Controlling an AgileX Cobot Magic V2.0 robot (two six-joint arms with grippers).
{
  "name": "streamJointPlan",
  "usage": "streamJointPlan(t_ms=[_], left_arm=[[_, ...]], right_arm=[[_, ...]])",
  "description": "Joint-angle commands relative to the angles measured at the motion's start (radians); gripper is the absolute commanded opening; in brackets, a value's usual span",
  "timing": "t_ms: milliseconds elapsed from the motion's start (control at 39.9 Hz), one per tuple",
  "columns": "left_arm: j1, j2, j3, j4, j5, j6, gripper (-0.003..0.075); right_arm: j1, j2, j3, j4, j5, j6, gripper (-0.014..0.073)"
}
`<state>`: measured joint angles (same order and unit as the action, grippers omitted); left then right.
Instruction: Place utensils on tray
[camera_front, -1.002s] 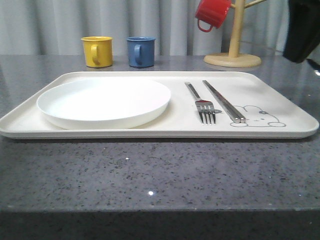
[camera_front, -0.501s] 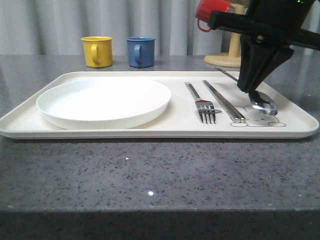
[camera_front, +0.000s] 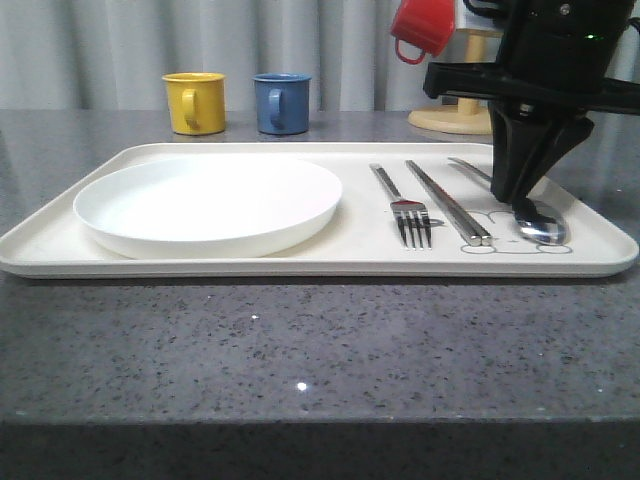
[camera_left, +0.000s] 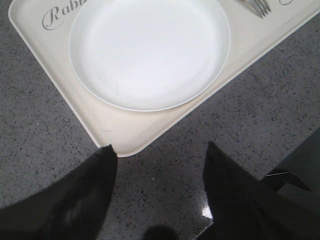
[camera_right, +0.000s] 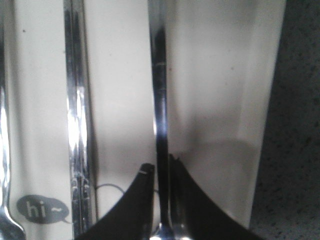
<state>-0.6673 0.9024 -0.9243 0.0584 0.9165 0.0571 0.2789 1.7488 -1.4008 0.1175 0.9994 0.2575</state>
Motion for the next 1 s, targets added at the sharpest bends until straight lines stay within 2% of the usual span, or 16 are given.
streamJointPlan(t_ms=[0,75,200,401,551,676,977], left_arm=[[-0.008,-0.01,-0.026,0.002,-0.06,-0.009,0.0388],[-0.008,-0.01,-0.026,0.002,-0.06,-0.009,0.0388],[-0.008,-0.01,-0.026,0.002,-0.06,-0.009,0.0388],[-0.008,-0.01,-0.026,0.002,-0.06,-0.009,0.0388],[-0.008,-0.01,-0.026,0.002,-0.06,-0.009,0.0388],[-0.008,-0.01,-0.026,0.002,-0.06,-0.009,0.0388],[-0.008,-0.01,-0.026,0.002,-0.06,-0.009,0.0388]], right_arm=[[-0.001,-0.044,-0.02,-0.008,-0.032,0.002,0.0231],[-0.001,-0.044,-0.02,-0.008,-0.046,0.002,0.0283],[-0.001,-0.06,-0.02,-0.019,-0.061,-0.007,0.0291],[0.017,-0.177,-0.02,-0.023,-0.047,-0.161,0.0286],[0.09,-0.321,-0.002,-0.065,-0.012,-0.238,0.0286],[0.137,-0.451,0.062,-0.087,0.002,-0.238,0.0286],[0.141,-0.753,0.295,-0.088,-0.007,-0.238,0.0286]])
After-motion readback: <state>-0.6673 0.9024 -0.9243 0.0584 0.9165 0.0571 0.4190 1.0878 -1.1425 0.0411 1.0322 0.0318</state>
